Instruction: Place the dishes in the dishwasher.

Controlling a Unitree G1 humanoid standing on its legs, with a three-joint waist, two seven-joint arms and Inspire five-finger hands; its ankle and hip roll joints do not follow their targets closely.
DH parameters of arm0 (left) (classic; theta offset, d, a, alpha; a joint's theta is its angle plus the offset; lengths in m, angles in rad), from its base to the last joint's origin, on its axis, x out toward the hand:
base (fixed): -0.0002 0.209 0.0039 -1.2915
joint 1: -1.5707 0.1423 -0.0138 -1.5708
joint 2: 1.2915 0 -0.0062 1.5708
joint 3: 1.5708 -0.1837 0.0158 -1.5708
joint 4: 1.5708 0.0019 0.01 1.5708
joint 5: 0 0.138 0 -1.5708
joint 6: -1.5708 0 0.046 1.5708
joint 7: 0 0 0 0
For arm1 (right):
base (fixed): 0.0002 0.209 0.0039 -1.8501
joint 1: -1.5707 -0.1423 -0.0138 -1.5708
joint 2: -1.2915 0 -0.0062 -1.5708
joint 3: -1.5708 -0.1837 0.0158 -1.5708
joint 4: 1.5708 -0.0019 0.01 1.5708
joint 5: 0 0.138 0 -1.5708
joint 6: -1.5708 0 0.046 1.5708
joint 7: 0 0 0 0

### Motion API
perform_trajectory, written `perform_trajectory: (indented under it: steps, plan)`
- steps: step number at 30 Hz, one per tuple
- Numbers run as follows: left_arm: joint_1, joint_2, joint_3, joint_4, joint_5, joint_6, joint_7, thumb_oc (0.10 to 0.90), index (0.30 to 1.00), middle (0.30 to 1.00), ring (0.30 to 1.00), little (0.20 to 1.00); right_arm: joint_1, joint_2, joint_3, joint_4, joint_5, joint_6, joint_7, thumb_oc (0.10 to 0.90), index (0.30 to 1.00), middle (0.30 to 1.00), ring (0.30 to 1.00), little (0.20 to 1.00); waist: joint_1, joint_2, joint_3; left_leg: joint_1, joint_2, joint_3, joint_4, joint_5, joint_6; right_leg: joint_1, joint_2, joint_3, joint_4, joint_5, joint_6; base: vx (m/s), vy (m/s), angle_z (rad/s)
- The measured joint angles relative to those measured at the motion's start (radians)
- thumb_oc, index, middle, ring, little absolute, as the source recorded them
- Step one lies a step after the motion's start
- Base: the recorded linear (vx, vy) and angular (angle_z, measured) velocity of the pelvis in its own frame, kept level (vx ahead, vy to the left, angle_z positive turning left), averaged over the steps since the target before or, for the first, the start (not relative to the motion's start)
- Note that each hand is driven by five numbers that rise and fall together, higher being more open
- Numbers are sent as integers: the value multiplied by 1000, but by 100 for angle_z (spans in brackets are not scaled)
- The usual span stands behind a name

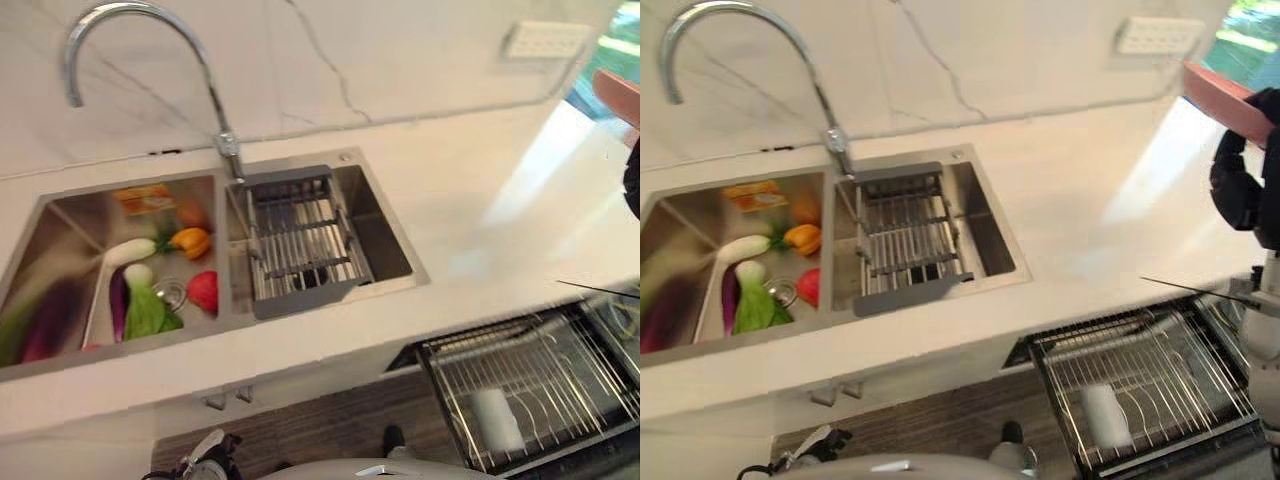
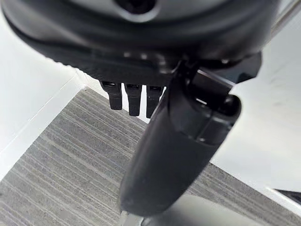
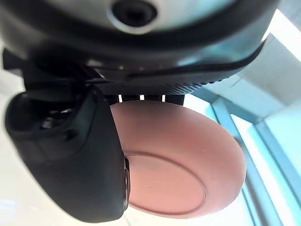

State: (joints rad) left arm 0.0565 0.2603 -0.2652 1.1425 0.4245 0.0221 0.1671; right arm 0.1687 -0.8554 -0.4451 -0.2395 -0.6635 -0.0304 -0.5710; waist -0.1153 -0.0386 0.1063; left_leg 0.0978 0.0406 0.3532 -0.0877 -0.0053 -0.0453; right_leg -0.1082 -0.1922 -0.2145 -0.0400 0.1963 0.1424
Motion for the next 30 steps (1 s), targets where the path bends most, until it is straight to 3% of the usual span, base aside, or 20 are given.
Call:
perform_trajectory:
  steps: [2, 3, 4, 9, 11, 12, 13, 14, 15, 16, 17, 18, 20, 21, 22, 24, 26, 27, 28, 30]
  plan:
    - [-11, 28, 13, 1, 0, -5, -2, 800, 900, 900, 900, 900, -17, 1, 21, 1, -3, -7, 0, 400, 300, 300, 300, 300, 8, -13, 14, -38, 17, 103, 9, -2, 20, -83, 35, -22, -65, 160, 31, -148, -24, -176]
    - [-24, 40, 26, 15, 0, -8, -2, 800, 900, 900, 900, 900, -15, 5, 21, 11, -4, -13, -4, 400, 300, 300, 300, 300, -2, -22, 40, -47, 26, 118, 8, -9, 36, -103, 22, -74, -67, 165, 43, -163, -14, -100]
    - [-55, 49, 45, 41, 1, -8, -2, 800, 900, 900, 900, 900, 19, 24, 22, 31, -4, 11, -5, 400, 300, 300, 300, 300, -48, -23, 46, -54, 41, 105, -3, -16, 54, -77, -1, -181, -65, 100, 48, -260, 0, -49]
    - [-75, 83, 54, 18, -1, -21, 5, 800, 900, 900, 900, 900, 94, 39, 14, 50, -53, 24, -6, 400, 300, 300, 300, 300, 23, -2, 52, -67, 136, 212, 3, 41, 25, -24, -59, -251, 261, -98, 56, -160, 47, -52]
    - [-70, 100, 56, 15, -2, -14, 3, 800, 900, 900, 900, 900, 114, 34, 16, 34, -86, 18, 0, 400, 300, 300, 300, 300, 51, -47, 34, -73, 122, 170, 13, 44, 16, 69, -34, -246, 157, -115, 28, -105, 32, -48]
    - [-71, 92, 62, 17, -2, -15, -1, 800, 900, 900, 900, 900, 105, 35, 16, 34, -99, 12, 0, 400, 300, 300, 300, 300, 60, -49, 40, -85, 127, 159, 42, 44, 16, 75, -27, -248, 131, -128, -8, -264, -58, -39]
    - [-62, 62, 81, 15, -6, -22, -2, 800, 900, 900, 900, 900, 81, 51, 17, 49, -123, 17, 2, 400, 300, 300, 300, 300, 70, -62, 41, -153, 84, 129, 107, -13, 30, 72, -34, -227, 57, -129, -19, -229, -58, -26]
    - [-62, 62, 81, 15, -6, -22, -2, 800, 900, 900, 900, 900, 81, 51, 17, 49, -123, 17, 2, 400, 300, 300, 300, 300, 70, -62, 41, -153, 84, 129, 107, -13, 30, 72, -34, -227, 57, -129, -19, -294, -105, -145]
    - [-35, 21, 102, -15, -42, -38, -4, 800, 900, 900, 900, 900, -60, 45, 65, 104, -130, 39, 3, 400, 300, 300, 300, 300, 119, -22, 39, -198, -19, 152, -15, 26, 81, 9, -20, -206, -36, -118, -10, -154, -146, -128]
    - [-47, 4, 119, -7, -46, -23, -9, 800, 900, 900, 900, 900, -69, 54, 79, 106, -124, 54, 8, 400, 300, 300, 300, 300, 106, -2, 46, -212, 4, 149, 1, 32, 80, -2, -24, -248, 10, -153, -20, -154, -144, -146]
    - [-29, 11, 137, -10, -64, -26, -10, 800, 900, 900, 900, 900, -61, 59, 138, 151, -129, 68, 14, 400, 300, 300, 300, 300, 136, -2, 43, -203, 58, 240, 32, 41, 60, 9, -55, -415, 142, -216, -18, -61, -141, -90]
    - [-8, 31, 155, -20, -73, -33, -6, 800, 900, 900, 900, 900, -56, 59, 205, 182, -129, 77, 27, 400, 300, 300, 300, 300, 195, -31, 39, -169, 90, 324, 62, 46, 52, 44, -80, -519, 189, -227, -8, 0, -99, -124]
    - [18, 66, 155, -18, -85, -30, -3, 800, 900, 900, 900, 900, 7, 60, 230, 161, -161, 52, 39, 400, 300, 300, 300, 300, 207, -69, 11, -168, 111, 314, 110, 41, 55, 127, -82, -509, 144, -142, 20, -12, -133, -38]
    - [25, 81, 157, -8, -94, -30, 2, 800, 900, 900, 900, 900, 28, 63, 231, 141, -172, 47, 37, 400, 300, 300, 300, 300, 180, -88, -5, -169, 112, 297, 112, 45, 48, 163, -59, -449, 85, -177, 28, -94, -137, 31]
    - [24, 87, 158, 8, -102, -31, 3, 800, 900, 900, 900, 900, 18, 66, 235, 135, -180, 45, 38, 400, 300, 300, 300, 300, 183, -98, -12, -169, 126, 301, 126, 54, 35, 181, -31, -413, 28, -187, 11, -82, -170, -14]
    - [48, 74, 176, 10, -111, -36, 4, 800, 900, 900, 900, 900, -52, 51, 269, 134, -199, 51, 49, 400, 300, 300, 300, 300, 187, -109, -5, -264, 216, 297, 343, -4, 26, 207, 16, -392, -59, -178, -36, -47, -163, -62]
    - [51, 12, 175, 14, -114, -32, -3, 800, 900, 900, 900, 900, -67, 31, 270, 140, -198, 57, 66, 400, 300, 300, 300, 300, 166, -76, -6, -314, 172, 295, 311, -32, 22, 210, 18, -354, -59, -181, -41, -13, -131, -26]
    - [54, 0, 173, 18, -120, -35, -2, 800, 900, 900, 900, 900, -72, 28, 286, 153, -198, 55, 68, 400, 300, 300, 300, 300, 166, -65, -9, -330, 153, 296, 293, -14, 39, 211, 26, -354, -60, -184, -45, -23, -159, -46]
    - [59, -21, 174, 21, -125, -36, -4, 800, 900, 900, 900, 900, -83, 19, 338, 169, -198, 48, 94, 400, 300, 300, 300, 300, 168, -27, -18, -337, 136, 295, 226, 68, 66, 217, 69, -351, -60, -189, -48, -16, -118, -53]
    - [54, -12, 168, 28, -139, -34, -1, 800, 900, 900, 900, 900, -71, 28, 415, 178, -199, 25, 112, 400, 300, 300, 300, 300, 151, -41, -22, -324, 124, 292, 177, 95, 70, 220, 80, -361, -60, -198, -51, -10, -113, -19]
